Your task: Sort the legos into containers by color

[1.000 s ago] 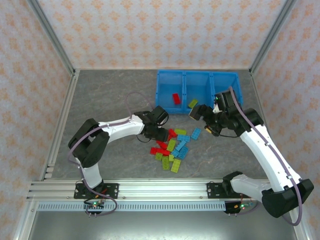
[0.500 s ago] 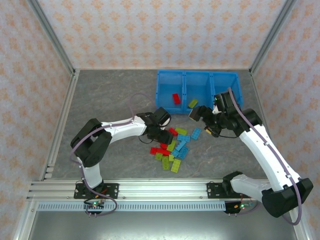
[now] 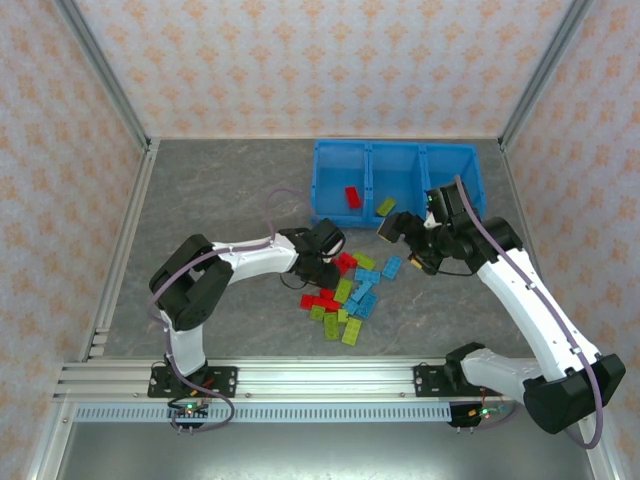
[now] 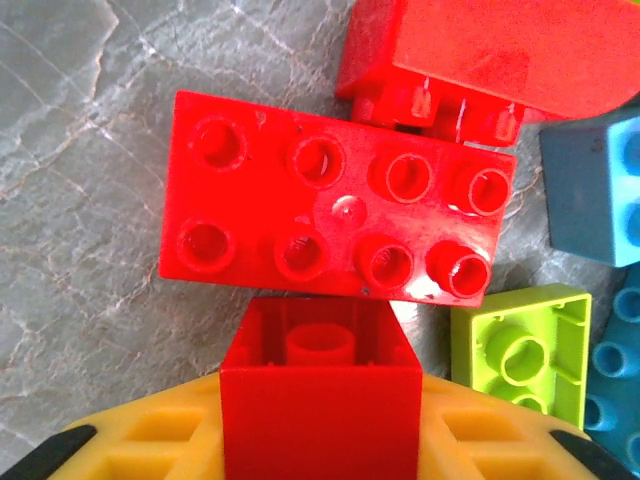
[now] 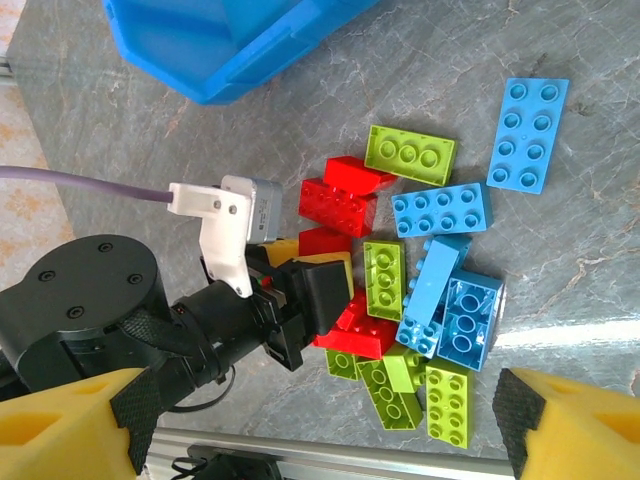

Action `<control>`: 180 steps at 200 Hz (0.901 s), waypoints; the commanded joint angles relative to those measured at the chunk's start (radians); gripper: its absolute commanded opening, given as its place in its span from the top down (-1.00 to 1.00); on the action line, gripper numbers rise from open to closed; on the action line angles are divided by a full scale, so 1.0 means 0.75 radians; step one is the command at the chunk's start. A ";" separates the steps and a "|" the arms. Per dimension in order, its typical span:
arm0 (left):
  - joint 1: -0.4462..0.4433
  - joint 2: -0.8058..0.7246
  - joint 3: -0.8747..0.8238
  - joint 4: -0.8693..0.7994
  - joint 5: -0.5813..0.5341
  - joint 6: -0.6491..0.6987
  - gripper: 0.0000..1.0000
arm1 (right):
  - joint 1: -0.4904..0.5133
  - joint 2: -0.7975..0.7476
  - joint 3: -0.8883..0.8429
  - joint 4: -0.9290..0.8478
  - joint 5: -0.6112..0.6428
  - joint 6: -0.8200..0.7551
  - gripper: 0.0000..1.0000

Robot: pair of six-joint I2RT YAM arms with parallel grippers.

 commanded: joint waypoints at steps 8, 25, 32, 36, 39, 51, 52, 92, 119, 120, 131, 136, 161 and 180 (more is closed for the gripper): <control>0.001 -0.135 0.008 -0.009 -0.066 -0.002 0.39 | 0.013 -0.023 -0.009 -0.013 0.017 0.042 -0.77; 0.000 -0.230 0.033 -0.046 -0.099 -0.005 0.41 | 0.012 -0.022 0.005 -0.027 0.022 0.020 -0.77; 0.000 -0.260 0.061 -0.073 -0.119 -0.004 0.41 | 0.014 -0.020 0.018 -0.037 0.027 0.011 -0.77; 0.002 -0.273 0.082 -0.089 -0.130 -0.002 0.41 | 0.013 -0.017 0.023 -0.038 0.025 0.004 -0.77; 0.002 -0.280 0.098 -0.103 -0.139 0.000 0.41 | 0.013 -0.016 0.028 -0.039 0.022 0.002 -0.77; 0.002 -0.294 0.189 -0.150 -0.183 0.012 0.41 | 0.015 -0.008 0.045 -0.026 -0.002 -0.006 -0.77; 0.002 -0.293 0.200 -0.154 -0.187 0.015 0.41 | 0.015 -0.008 0.047 -0.024 -0.004 -0.006 -0.77; 0.082 -0.022 0.650 -0.170 -0.363 0.046 0.42 | 0.013 0.002 0.070 0.019 0.008 0.001 -0.77; 0.146 0.328 1.085 -0.293 -0.416 0.057 0.41 | 0.013 0.000 0.091 -0.022 0.012 -0.007 -0.77; 0.146 0.343 1.085 -0.300 -0.415 0.058 0.40 | 0.014 -0.003 0.091 -0.023 0.013 -0.007 -0.77; 0.162 0.458 1.270 -0.349 -0.409 0.070 0.38 | 0.015 -0.025 0.096 -0.039 0.036 -0.010 -0.77; 0.168 0.511 1.334 -0.383 -0.404 0.076 0.37 | 0.014 -0.038 0.096 -0.045 0.049 -0.010 -0.77; 0.201 0.725 1.695 -0.530 -0.381 0.084 0.33 | 0.014 -0.090 0.075 -0.055 0.082 -0.002 -0.77; 0.208 0.785 1.827 -0.570 -0.367 0.105 0.15 | 0.013 -0.091 0.065 -0.067 0.069 -0.011 -0.77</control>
